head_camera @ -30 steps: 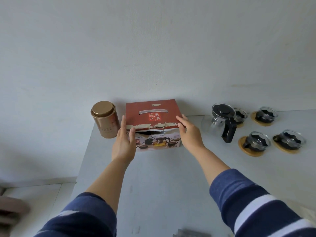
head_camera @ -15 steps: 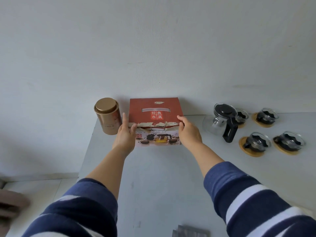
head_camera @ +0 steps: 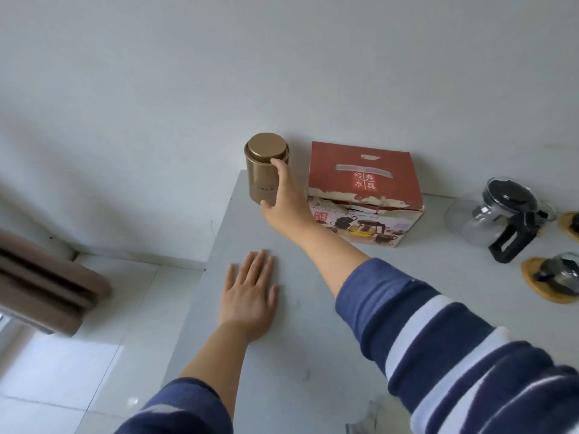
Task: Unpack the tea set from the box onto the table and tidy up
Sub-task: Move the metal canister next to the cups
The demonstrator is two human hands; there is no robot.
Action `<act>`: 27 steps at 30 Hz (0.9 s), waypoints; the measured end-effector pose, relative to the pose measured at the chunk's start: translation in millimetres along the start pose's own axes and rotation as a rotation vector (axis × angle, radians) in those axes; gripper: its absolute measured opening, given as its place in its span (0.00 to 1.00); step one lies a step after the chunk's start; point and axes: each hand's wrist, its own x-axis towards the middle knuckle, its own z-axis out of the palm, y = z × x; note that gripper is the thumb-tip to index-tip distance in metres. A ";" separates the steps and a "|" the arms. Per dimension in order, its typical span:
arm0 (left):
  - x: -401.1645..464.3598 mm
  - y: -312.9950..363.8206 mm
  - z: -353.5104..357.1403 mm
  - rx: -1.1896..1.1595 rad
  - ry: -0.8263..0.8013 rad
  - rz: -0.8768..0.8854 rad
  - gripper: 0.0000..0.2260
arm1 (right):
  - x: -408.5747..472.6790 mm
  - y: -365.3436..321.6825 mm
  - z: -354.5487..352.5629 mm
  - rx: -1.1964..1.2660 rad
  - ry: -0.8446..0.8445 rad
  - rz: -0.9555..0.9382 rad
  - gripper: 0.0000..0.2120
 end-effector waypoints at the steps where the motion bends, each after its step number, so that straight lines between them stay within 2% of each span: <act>1: -0.6 -1.1 0.7 -0.005 0.029 0.004 0.30 | 8.7 3.0 11.7 0.094 -0.017 0.137 0.39; 4: 2.2 -2.3 3.7 -0.034 0.032 -0.009 0.29 | 39.4 17.0 32.2 0.268 0.034 0.468 0.50; 6: 3.6 -3.3 4.5 -0.062 0.044 -0.016 0.28 | 60.6 25.9 38.5 0.282 0.089 0.541 0.55; 11: 5.1 -5.9 8.8 -0.092 0.059 -0.020 0.28 | 91.2 44.0 54.8 0.303 0.204 0.476 0.51; 16: 4.0 -7.8 11.9 -0.079 0.077 -0.017 0.27 | 84.3 39.5 55.7 0.307 0.291 0.410 0.47; 23: 5.2 -5.5 8.0 -0.059 0.055 -0.019 0.27 | 35.2 -10.3 27.3 0.465 0.216 0.311 0.45; 27: 4.1 3.9 -0.6 -0.009 -0.057 -0.089 0.26 | -9.6 -28.8 -16.5 0.515 0.188 0.246 0.44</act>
